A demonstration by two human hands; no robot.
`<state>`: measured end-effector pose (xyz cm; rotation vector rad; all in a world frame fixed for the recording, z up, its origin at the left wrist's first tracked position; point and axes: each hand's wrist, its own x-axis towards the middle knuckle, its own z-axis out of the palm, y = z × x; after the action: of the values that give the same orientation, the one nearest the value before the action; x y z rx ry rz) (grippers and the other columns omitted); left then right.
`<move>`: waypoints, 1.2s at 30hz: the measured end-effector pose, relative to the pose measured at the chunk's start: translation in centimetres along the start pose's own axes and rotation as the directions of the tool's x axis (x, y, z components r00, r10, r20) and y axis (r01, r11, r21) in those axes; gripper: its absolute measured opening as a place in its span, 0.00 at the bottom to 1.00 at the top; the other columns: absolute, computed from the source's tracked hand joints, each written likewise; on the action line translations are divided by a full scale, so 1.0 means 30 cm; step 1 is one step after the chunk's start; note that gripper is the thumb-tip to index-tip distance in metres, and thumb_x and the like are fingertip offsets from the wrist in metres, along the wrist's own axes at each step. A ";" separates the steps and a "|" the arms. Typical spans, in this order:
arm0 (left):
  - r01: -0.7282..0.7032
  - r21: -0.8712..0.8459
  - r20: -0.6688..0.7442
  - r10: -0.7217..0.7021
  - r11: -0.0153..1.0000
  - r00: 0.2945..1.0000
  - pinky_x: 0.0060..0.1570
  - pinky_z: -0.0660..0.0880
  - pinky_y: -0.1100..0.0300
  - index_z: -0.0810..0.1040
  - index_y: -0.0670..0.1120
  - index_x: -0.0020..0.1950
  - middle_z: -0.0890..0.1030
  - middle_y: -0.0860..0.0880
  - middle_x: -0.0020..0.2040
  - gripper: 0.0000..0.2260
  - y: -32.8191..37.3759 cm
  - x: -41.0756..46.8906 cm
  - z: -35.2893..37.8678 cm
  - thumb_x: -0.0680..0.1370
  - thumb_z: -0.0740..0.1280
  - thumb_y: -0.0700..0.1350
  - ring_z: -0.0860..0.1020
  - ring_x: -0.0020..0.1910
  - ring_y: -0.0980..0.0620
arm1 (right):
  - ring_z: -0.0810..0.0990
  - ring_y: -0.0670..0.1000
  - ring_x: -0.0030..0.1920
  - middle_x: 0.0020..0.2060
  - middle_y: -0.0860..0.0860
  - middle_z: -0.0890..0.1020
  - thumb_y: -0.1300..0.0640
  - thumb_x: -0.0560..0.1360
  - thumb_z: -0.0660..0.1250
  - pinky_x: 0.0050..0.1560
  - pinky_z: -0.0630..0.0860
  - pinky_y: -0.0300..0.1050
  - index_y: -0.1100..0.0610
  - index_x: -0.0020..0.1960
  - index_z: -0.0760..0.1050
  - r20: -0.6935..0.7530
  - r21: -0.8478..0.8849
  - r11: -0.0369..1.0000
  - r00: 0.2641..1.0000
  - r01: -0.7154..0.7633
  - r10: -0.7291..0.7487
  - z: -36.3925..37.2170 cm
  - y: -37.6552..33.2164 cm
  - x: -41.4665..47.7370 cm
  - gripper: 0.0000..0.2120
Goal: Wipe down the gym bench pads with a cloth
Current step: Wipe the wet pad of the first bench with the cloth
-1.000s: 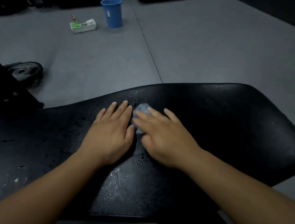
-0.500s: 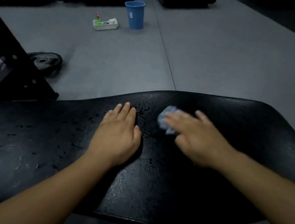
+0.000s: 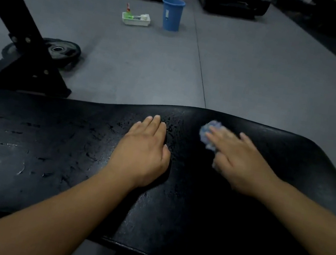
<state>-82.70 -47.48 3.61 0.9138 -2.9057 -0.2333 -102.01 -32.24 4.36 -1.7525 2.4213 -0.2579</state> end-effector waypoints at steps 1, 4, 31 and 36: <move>-0.003 -0.010 -0.004 0.003 1.000 1.000 0.79 0.48 0.53 0.55 0.43 0.81 0.53 0.43 0.82 0.32 -0.005 0.003 0.001 0.79 0.45 0.54 0.52 0.81 0.47 | 0.51 0.43 0.79 0.80 0.43 0.56 0.42 0.73 0.42 0.77 0.47 0.53 0.45 0.79 0.57 -0.039 0.003 0.993 0.992 -0.116 0.116 -0.001 -0.007 0.075 0.35; -0.030 -0.034 0.008 0.030 0.999 1.000 0.78 0.47 0.54 0.55 0.43 0.81 0.53 0.43 0.82 0.28 -0.022 0.011 0.005 0.82 0.51 0.51 0.51 0.81 0.48 | 0.53 0.48 0.79 0.79 0.46 0.58 0.47 0.78 0.48 0.76 0.50 0.54 0.48 0.79 0.59 -0.125 0.002 0.965 0.957 -0.263 0.261 0.022 -0.155 0.227 0.29; -0.272 -0.120 0.024 0.277 0.955 0.961 0.79 0.47 0.52 0.50 0.42 0.82 0.49 0.44 0.82 0.28 -0.160 0.006 0.003 0.84 0.48 0.52 0.48 0.81 0.48 | 0.47 0.42 0.79 0.79 0.40 0.53 0.49 0.70 0.48 0.78 0.42 0.48 0.46 0.80 0.57 0.003 0.034 0.963 0.963 -0.269 0.269 0.112 -0.504 -0.344 0.36; -0.261 -0.131 0.001 0.263 0.956 0.965 0.79 0.46 0.53 0.51 0.43 0.82 0.50 0.45 0.82 0.28 -0.156 0.017 0.009 0.83 0.48 0.52 0.48 0.81 0.48 | 0.49 0.45 0.79 0.80 0.45 0.55 0.44 0.71 0.43 0.78 0.49 0.57 0.48 0.80 0.55 -0.140 -0.018 0.813 0.806 -0.583 0.575 0.057 -0.298 -0.106 0.37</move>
<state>-80.51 -51.53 2.57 0.5018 -2.9446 -0.4049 -92.37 -32.05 4.69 -0.9432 2.9374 -0.2256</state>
